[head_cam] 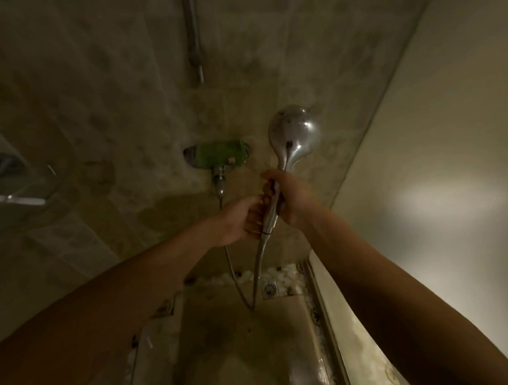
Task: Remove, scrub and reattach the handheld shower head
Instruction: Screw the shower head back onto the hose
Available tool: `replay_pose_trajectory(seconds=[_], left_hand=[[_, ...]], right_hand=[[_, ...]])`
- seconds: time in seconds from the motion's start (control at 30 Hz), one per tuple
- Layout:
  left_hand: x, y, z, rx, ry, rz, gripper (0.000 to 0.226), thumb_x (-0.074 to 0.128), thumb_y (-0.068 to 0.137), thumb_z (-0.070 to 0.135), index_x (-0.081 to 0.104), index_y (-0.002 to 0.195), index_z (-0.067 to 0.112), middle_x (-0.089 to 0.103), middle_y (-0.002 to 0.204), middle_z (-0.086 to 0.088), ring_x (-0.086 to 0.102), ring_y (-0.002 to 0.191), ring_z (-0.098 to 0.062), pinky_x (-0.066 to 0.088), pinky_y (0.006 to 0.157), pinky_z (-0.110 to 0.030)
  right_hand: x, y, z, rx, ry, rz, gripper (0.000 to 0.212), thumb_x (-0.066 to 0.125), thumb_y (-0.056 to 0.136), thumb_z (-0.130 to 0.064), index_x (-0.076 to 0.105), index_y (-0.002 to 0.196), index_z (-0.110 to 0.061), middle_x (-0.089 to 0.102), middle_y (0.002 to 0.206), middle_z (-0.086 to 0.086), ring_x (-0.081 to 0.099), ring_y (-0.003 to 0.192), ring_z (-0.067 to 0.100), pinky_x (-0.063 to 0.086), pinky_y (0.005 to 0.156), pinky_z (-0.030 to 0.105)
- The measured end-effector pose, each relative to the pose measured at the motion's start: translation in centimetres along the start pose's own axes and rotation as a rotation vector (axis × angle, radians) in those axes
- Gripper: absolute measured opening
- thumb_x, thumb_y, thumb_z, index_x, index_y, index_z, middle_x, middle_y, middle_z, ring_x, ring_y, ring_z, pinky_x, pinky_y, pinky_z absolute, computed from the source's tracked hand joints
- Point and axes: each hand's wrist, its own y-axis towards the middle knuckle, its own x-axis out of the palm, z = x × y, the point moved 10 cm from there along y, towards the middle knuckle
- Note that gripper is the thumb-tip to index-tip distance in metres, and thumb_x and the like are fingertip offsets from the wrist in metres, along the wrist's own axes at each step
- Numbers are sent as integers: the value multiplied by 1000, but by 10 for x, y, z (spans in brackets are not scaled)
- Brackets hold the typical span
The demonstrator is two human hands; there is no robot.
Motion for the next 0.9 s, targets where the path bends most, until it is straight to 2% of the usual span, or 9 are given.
replay_pose_trajectory(seconds=[0.17,0.27,0.37,0.5,0.6,0.67,0.73,0.8,0.9], left_hand=[[7,-25,64,149,1,0,29,45,95,24,65,99,3,69,93,-15,67,84,-30,54,77,-38],[13,-37,98,240,91,21,27,61,91,16,65,110,-4,71,97,-16,72,78,-26,59,67,-35],[18,-48,123,335,198,95,30,72,86,14,67,112,-1,75,97,-12,75,81,-22,59,64,-31],[26,-57,146,414,224,167,35,76,80,3,65,112,0,74,103,-18,75,83,-24,59,63,-30],[36,-62,159,433,232,169,37,77,78,3,63,112,0,75,96,-14,75,88,-29,60,67,-34],[38,-65,165,433,224,193,36,78,77,3,63,110,2,75,90,-10,74,89,-32,60,69,-38],[37,-68,171,433,210,239,36,79,76,1,63,108,3,76,92,-11,74,88,-33,60,70,-41],[33,-73,177,444,175,283,36,80,75,1,62,106,3,75,94,-14,74,86,-33,60,69,-42],[24,-85,185,474,155,364,42,86,69,4,62,104,3,75,92,-15,75,81,-32,60,67,-42]], right_hand=[[31,-23,-70,-109,-20,-127,35,59,92,-18,54,57,-17,48,53,2,45,49,18,39,53,30],[38,-36,-98,-91,-11,-165,32,58,93,-19,53,62,-15,48,59,4,45,54,19,38,55,30],[45,-48,-120,-74,-23,-195,28,57,95,-20,51,68,-14,48,63,4,44,57,19,39,57,30],[47,-61,-152,-159,-116,-233,20,49,96,-7,49,76,-11,48,68,7,45,59,18,40,60,30],[46,-69,-175,-280,-232,-268,21,45,94,6,49,80,-8,48,72,10,47,64,19,40,62,31],[43,-73,-184,-317,-315,-300,22,45,91,13,51,91,-8,49,82,14,48,73,23,40,65,33],[42,-77,-193,-345,-439,-339,30,48,89,14,49,111,-7,50,97,19,52,87,30,44,70,37],[42,-81,-202,-381,-555,-365,42,51,89,14,46,126,-5,55,107,19,57,98,32,52,83,43],[44,-88,-216,-452,-616,-315,44,62,88,11,47,126,-6,61,115,17,64,110,33,57,92,50]])
